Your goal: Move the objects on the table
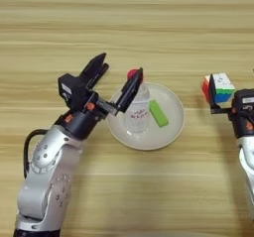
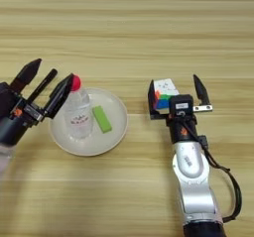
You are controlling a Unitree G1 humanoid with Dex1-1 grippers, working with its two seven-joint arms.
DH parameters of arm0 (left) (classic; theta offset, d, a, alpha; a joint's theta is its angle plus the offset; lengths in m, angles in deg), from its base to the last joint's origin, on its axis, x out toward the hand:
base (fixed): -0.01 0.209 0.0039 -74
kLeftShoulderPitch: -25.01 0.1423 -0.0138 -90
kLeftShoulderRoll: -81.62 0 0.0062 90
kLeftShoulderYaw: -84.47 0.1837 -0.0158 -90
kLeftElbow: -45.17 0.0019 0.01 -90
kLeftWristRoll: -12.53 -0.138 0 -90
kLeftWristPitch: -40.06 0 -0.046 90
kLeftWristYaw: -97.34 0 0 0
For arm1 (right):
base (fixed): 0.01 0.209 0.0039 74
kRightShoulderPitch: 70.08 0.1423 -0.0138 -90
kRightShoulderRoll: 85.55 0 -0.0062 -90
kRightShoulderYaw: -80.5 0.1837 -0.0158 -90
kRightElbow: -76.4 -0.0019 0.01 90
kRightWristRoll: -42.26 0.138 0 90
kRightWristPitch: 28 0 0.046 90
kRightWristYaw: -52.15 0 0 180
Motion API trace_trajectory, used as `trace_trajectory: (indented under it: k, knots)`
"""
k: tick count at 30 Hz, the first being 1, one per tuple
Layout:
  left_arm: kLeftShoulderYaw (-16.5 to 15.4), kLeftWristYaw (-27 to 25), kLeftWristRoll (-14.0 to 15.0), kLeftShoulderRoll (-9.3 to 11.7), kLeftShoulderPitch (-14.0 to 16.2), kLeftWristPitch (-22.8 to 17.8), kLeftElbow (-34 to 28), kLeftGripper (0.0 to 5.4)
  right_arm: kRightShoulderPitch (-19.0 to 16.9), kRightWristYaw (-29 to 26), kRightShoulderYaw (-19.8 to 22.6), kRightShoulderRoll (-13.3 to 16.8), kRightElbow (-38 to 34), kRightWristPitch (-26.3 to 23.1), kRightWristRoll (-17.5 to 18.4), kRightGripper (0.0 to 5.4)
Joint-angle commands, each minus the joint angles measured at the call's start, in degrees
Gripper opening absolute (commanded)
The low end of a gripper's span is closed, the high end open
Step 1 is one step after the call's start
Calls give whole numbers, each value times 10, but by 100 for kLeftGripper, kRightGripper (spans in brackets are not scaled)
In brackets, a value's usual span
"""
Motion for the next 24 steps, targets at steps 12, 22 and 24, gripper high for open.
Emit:
trace_trajectory:
  k: [12,22,24]
  knots:
    - [-85,101,-79,11,-64,35,110,535,6,-1,4,5,-1,4,5,540]
    - [-84,111,-151,22,-74,108,234,535,4,-13,12,7,1,-4,29,540]
    - [-83,112,-160,24,-79,115,260,535,3,-16,14,8,0,-5,32,540]
